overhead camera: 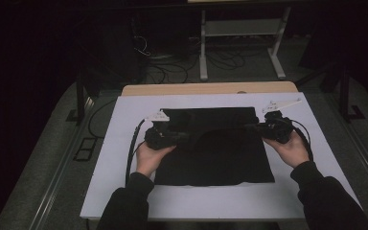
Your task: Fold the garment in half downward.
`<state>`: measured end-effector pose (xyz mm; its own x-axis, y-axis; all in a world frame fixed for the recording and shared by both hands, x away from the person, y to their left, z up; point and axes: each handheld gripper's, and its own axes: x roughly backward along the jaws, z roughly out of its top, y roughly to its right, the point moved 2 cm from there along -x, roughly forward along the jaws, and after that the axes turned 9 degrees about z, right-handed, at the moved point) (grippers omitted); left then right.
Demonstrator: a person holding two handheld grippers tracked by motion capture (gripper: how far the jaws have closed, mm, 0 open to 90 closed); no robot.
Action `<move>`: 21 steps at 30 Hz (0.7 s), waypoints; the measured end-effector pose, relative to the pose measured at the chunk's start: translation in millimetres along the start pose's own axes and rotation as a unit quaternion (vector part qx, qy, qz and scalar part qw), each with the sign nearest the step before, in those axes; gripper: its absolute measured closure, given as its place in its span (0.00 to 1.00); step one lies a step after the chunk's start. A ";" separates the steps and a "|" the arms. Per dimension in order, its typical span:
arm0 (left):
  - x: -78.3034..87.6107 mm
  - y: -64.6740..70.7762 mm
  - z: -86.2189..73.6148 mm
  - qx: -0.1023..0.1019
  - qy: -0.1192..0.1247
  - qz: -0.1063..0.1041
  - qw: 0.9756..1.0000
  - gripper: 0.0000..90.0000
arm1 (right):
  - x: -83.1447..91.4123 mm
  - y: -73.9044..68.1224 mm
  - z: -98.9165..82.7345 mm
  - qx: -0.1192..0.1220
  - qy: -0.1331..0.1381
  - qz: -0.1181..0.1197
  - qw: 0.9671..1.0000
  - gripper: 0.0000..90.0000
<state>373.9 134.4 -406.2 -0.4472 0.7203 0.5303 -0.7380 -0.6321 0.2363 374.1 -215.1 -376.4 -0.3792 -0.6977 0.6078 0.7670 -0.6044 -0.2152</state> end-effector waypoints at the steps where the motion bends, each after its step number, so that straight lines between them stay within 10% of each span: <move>1: 0.9 0.8 -3.4 -0.003 0.000 0.002 1.000 0.95 | -0.6 -1.8 -2.0 0.001 0.000 0.003 1.000 0.98; 21: 5.0 11.5 -32.2 -0.008 -0.014 0.001 1.000 0.95 | -11.2 -16.7 -37.1 -0.013 -0.012 0.031 0.999 0.98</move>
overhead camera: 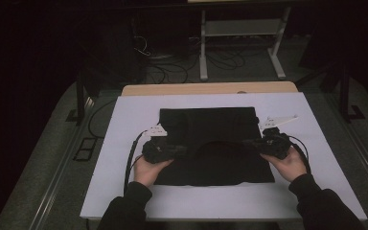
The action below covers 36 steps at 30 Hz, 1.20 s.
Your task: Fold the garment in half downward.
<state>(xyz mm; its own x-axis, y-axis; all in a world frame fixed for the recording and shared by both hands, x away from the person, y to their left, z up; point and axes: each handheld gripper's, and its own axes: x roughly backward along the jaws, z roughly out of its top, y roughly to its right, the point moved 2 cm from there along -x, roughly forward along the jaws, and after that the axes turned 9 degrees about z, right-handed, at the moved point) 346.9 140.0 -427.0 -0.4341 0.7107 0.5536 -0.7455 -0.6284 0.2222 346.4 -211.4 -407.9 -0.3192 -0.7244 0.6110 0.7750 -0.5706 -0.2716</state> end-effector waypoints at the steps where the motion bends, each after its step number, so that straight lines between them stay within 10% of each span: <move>1: 0.1 0.7 -1.1 -0.006 -0.004 -0.001 1.000 0.95 | 0.4 -0.3 -1.2 -0.003 0.000 0.002 1.000 0.98; 36: 17.8 21.3 -26.3 -0.047 -0.065 -0.017 0.997 0.94 | -4.7 -29.4 -30.4 -0.009 -0.046 0.048 0.998 0.99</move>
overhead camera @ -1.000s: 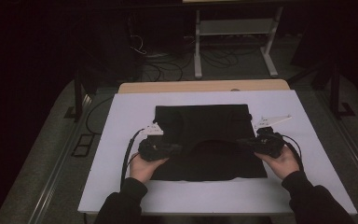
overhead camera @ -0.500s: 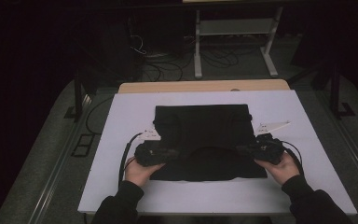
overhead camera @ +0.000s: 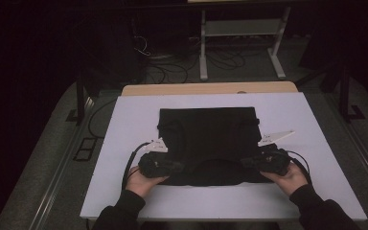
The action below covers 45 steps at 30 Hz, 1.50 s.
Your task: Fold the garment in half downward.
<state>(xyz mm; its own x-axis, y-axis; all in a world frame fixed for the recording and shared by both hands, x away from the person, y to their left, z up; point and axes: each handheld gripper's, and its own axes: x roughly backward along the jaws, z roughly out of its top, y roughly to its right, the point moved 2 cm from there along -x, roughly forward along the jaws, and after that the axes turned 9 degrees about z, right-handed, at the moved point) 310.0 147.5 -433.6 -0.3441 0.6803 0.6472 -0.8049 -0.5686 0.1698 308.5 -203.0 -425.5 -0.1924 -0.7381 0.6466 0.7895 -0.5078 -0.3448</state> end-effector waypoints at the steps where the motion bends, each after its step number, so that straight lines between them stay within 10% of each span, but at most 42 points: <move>1: 0.2 -0.5 -0.9 -0.005 -0.003 -0.001 1.000 0.94 | -0.3 -0.8 -0.8 0.002 -0.001 0.003 1.000 0.99; 45: 16.0 17.3 -15.3 -0.033 -0.019 -0.016 0.999 0.92 | 4.6 -33.1 -21.2 0.017 -0.029 0.019 0.999 0.99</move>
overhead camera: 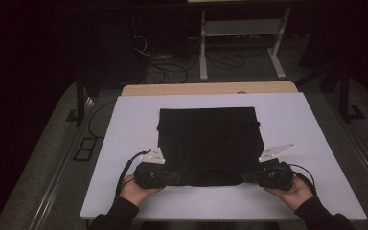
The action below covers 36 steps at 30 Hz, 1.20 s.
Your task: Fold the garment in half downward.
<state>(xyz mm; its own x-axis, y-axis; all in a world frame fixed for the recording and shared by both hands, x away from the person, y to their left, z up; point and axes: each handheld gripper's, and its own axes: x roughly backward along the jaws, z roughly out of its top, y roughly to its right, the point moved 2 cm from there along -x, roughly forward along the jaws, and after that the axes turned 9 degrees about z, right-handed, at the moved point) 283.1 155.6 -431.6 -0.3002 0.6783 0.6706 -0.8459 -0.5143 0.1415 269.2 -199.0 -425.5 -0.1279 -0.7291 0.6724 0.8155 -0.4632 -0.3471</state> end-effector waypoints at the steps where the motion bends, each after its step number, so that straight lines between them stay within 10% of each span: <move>1: 0.1 0.7 -0.3 0.000 -0.001 0.000 1.000 0.92 | -0.1 -0.5 -0.3 0.000 0.000 0.000 1.000 0.99; 24: 1.5 7.4 -7.7 -0.014 -0.027 -0.002 1.000 0.92 | 0.0 -11.5 -10.2 0.001 -0.019 0.009 1.000 0.99; 36: 4.4 8.5 -7.5 -0.002 -0.015 0.013 1.000 0.56 | 6.1 -9.4 -8.0 -0.017 0.001 0.010 1.000 0.86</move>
<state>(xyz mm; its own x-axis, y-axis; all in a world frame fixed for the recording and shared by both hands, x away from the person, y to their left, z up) 271.3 158.2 -432.9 -0.3080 0.6492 0.6954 -0.8396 -0.5293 0.1222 256.2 -203.1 -423.3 -0.1135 -0.7395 0.6635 0.7984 -0.4653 -0.3821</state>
